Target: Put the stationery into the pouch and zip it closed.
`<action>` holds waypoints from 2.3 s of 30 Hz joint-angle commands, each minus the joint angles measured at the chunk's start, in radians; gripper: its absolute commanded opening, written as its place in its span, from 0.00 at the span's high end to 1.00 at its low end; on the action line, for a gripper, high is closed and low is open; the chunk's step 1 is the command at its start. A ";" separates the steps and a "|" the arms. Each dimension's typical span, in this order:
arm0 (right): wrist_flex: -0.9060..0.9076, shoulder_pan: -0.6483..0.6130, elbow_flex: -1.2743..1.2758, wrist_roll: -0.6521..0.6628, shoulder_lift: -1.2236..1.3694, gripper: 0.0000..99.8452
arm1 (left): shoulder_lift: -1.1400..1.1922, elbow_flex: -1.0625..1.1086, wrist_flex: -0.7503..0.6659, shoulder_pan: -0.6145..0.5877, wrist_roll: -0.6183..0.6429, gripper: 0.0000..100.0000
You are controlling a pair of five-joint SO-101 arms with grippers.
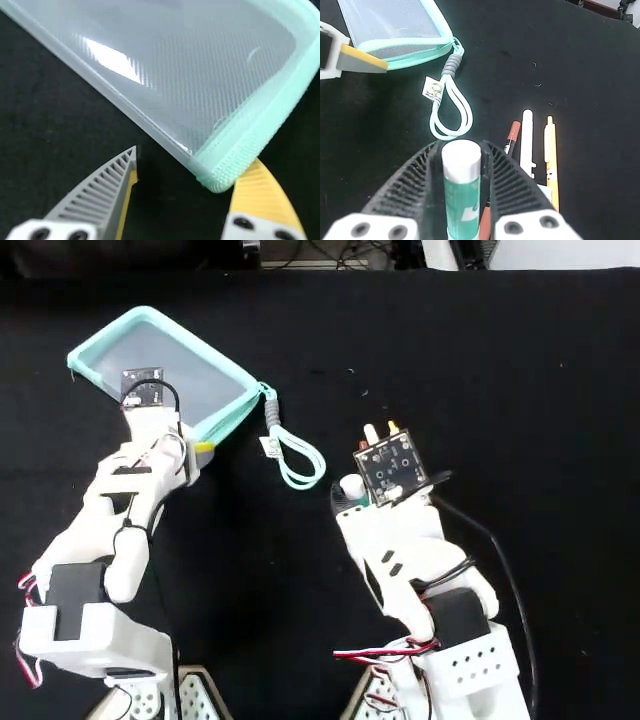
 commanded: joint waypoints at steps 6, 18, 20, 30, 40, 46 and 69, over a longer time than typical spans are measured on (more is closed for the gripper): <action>-0.021 0.008 -0.005 0.011 -0.015 0.99 | -0.005 -0.051 -0.017 -0.015 0.041 0.69; -0.021 0.008 -0.005 0.011 -0.015 0.99 | -0.104 -0.028 -0.018 -0.068 0.034 0.77; -0.021 0.008 -0.005 0.011 -0.015 0.99 | -0.118 -0.024 -0.018 -0.076 0.034 0.77; -0.026 0.008 0.013 0.011 -0.021 0.99 | -0.118 -0.022 -0.020 -0.082 0.028 0.84; -0.021 0.008 0.013 0.012 -0.022 0.99 | 0.003 -0.053 -0.084 -0.084 -0.017 0.76; -0.021 0.008 0.015 0.012 -0.022 0.99 | 0.020 -0.064 -0.104 -0.104 -0.017 0.76; -0.021 0.006 0.030 0.012 -0.022 0.99 | 0.020 -0.104 -0.106 -0.206 -0.012 0.97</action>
